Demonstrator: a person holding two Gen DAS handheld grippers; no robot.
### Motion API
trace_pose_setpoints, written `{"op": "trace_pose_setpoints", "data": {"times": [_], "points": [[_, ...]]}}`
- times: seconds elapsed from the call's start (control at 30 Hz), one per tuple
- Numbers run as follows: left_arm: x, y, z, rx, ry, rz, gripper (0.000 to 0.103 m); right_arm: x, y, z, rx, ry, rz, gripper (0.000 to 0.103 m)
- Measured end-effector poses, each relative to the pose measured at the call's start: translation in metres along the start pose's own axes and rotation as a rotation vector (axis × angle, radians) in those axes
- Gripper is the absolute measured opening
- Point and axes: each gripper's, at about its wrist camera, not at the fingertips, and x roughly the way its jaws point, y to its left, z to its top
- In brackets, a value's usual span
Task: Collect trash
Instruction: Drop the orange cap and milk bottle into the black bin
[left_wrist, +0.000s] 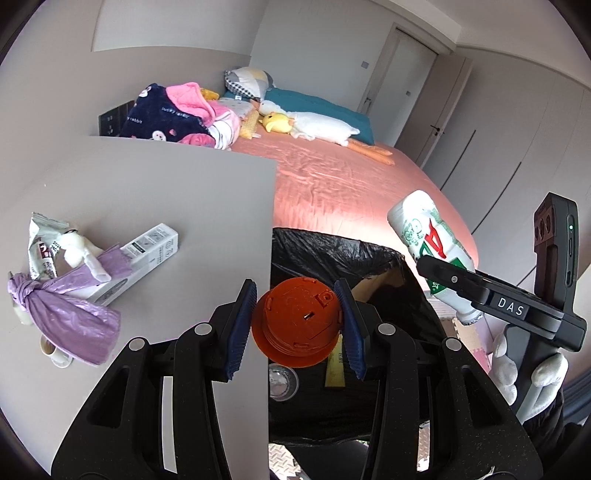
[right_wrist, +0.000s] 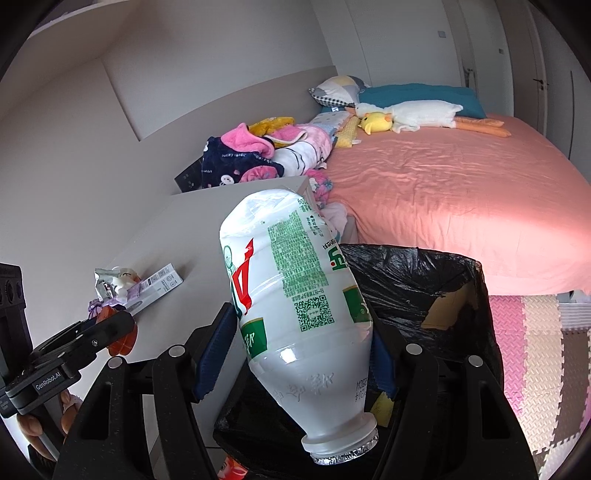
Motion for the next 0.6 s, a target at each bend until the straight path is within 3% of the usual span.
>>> {"op": "trace_pose_setpoints", "data": {"times": [0.33,0.43,0.47,0.5,0.53,0.6], "points": [[0.024,-0.025,0.005,0.040,0.043,-0.083,0.043,-0.010,-0.024,0.000,0.047,-0.017,-0.041,0.067],[0.036,-0.031,0.005,0.046,0.085,-0.154,0.045,-0.010,-0.033,0.002,0.064,-0.011,-0.034,0.068],[0.042,-0.033,0.004,0.048,0.113,-0.202,0.064,-0.011,-0.037,0.002,0.077,-0.015,-0.031,0.068],[0.046,-0.034,0.003,0.044,0.125,-0.227,0.096,-0.012,-0.041,0.002,0.094,-0.025,-0.054,0.074],[0.048,-0.036,0.002,0.040,0.104,-0.225,0.097,-0.015,-0.043,0.003,0.106,-0.042,-0.089,0.084],[0.050,-0.039,-0.001,0.050,0.084,-0.188,0.097,-0.021,-0.047,0.003,0.112,-0.082,-0.137,0.086]]}}
